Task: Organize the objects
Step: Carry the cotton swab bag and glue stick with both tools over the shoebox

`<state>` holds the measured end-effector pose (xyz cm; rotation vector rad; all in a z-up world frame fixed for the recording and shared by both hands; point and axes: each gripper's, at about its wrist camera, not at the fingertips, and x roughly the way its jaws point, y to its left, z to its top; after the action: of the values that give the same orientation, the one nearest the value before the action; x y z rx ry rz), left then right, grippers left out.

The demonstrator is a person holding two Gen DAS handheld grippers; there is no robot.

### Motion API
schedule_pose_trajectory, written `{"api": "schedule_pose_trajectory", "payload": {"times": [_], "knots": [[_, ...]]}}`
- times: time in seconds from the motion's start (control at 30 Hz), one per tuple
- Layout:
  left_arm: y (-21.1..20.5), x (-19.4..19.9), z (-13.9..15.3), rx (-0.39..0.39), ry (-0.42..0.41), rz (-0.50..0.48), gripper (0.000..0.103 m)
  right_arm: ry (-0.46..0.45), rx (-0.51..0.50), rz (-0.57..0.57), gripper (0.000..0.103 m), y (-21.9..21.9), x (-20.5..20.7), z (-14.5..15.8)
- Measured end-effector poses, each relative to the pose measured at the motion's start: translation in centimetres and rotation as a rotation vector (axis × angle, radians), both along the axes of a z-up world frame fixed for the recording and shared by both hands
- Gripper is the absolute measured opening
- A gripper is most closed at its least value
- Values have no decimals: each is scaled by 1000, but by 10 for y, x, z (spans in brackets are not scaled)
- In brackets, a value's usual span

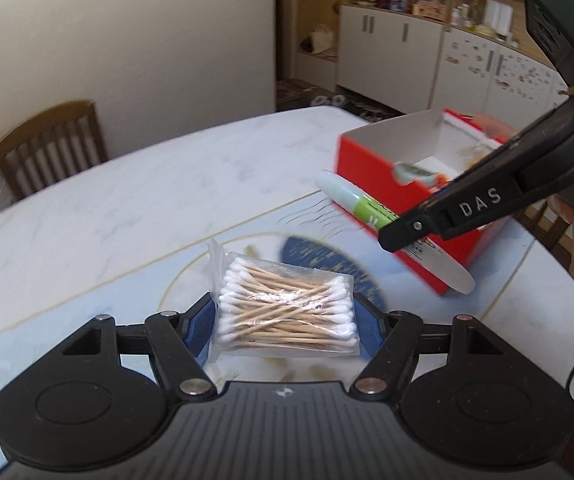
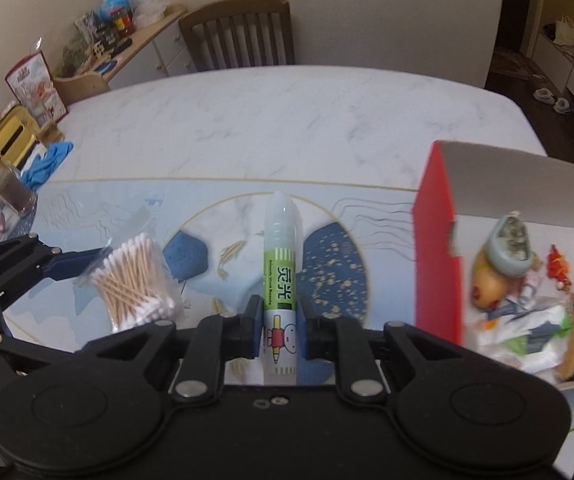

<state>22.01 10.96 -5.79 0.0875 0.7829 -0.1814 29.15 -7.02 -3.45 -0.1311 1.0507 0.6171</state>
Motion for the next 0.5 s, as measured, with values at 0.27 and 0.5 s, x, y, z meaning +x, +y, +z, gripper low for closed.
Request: {"api": "schedule_pose_trajectory", "payload": {"times": [0.27,0.5], "knots": [[-52,21,27,6,-51,-77,71,-35,26,-39,17,-49,13,16],[-101,43,34,23,-64,-126,71,-48,41,-83,17,-96,31,19]]}}
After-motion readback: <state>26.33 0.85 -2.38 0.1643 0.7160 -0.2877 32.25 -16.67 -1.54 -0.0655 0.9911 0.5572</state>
